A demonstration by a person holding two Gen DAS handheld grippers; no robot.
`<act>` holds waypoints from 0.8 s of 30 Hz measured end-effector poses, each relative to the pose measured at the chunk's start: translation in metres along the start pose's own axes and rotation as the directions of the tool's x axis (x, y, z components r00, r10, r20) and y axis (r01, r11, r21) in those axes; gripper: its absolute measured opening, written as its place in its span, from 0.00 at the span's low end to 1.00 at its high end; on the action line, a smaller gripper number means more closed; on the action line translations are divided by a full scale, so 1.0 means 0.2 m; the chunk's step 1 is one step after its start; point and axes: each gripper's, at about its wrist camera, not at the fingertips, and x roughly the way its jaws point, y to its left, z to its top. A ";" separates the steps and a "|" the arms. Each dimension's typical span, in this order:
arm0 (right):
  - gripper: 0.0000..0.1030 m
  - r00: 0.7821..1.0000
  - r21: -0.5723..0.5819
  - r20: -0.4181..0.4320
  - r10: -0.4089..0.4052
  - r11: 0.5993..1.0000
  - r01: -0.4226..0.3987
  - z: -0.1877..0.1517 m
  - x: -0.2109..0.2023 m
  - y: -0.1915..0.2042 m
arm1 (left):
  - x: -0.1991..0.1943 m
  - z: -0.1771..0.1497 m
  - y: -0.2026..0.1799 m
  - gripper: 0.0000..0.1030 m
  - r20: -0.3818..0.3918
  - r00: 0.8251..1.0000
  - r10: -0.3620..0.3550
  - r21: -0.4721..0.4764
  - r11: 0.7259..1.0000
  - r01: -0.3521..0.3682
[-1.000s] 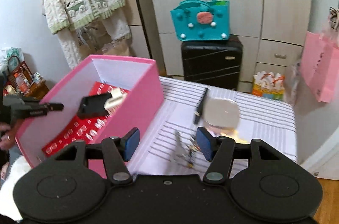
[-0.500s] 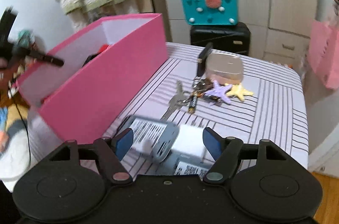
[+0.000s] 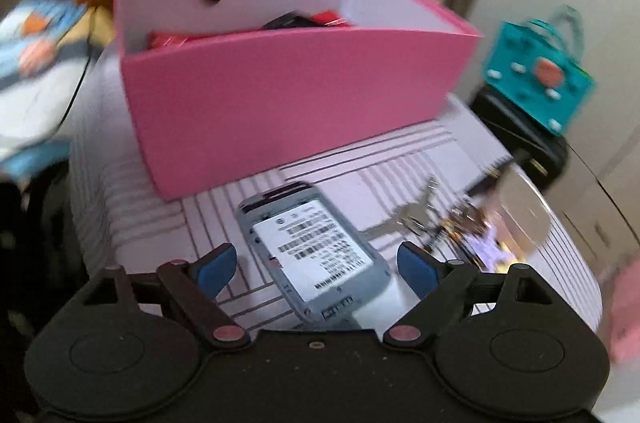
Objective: Organize rigid objects
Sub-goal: 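Grasp the grey battery pack with the right gripper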
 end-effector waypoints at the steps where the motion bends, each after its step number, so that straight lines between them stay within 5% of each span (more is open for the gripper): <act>1: 0.87 1.000 -0.034 -0.014 0.014 0.999 -0.014 0.01 0.02 0.00 | -0.01 0.00 0.00 0.08 0.012 1.000 0.000 0.008 1.000 0.000; 6: 0.71 0.995 0.031 -0.056 0.081 0.996 -0.079 0.08 0.08 -0.10 | -0.06 -0.01 0.00 0.08 0.061 0.998 -0.010 0.019 1.000 0.009; 11: 0.65 0.994 0.380 -0.060 0.095 0.923 -0.065 0.10 0.11 -0.25 | -0.05 -0.02 -0.01 0.07 0.100 0.995 0.009 0.069 0.997 -0.016; 17: 0.65 0.997 0.317 -0.071 -0.004 0.948 0.026 0.09 0.14 -0.17 | -0.04 -0.03 -0.02 0.06 0.101 0.995 0.018 0.082 0.996 -0.027; 24: 0.63 0.999 0.415 -0.016 -0.035 0.909 0.039 0.11 0.05 -0.17 | -0.04 -0.03 0.00 0.07 0.083 0.997 0.001 0.050 0.999 -0.005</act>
